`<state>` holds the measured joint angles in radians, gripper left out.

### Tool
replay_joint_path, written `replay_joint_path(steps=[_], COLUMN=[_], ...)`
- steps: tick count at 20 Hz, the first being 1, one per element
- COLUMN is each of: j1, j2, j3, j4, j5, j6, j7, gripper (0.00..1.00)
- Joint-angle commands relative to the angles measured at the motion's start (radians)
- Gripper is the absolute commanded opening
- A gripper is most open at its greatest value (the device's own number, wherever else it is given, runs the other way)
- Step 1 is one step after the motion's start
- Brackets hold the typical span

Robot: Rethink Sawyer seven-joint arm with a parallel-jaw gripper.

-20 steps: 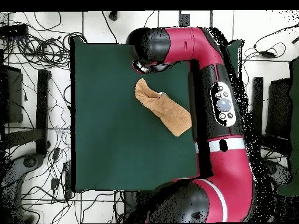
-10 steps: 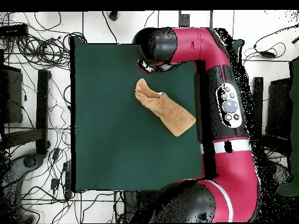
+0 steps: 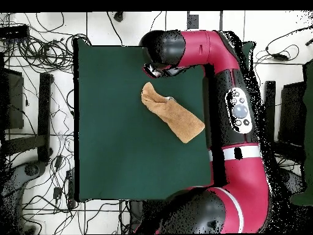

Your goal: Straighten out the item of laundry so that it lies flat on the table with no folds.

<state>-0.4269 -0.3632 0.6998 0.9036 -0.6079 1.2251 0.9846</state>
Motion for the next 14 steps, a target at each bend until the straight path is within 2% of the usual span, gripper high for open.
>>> replay_joint_path(steps=[1,7,13,14], j1=[0.001,-0.012,-0.021,-0.014], j2=[0.075,0.116,0.147,0.131], j3=[0.017,0.021,0.017,0.019], j4=[0.095,0.086,0.08,0.09], j5=[-0.03,-0.041,-0.049,-0.043], j6=[-0.064,-0.125,-0.139,-0.132], j7=[-0.263,-0.277,-0.299,-0.289], gripper=[1.0,1.0,1.0,1.0])
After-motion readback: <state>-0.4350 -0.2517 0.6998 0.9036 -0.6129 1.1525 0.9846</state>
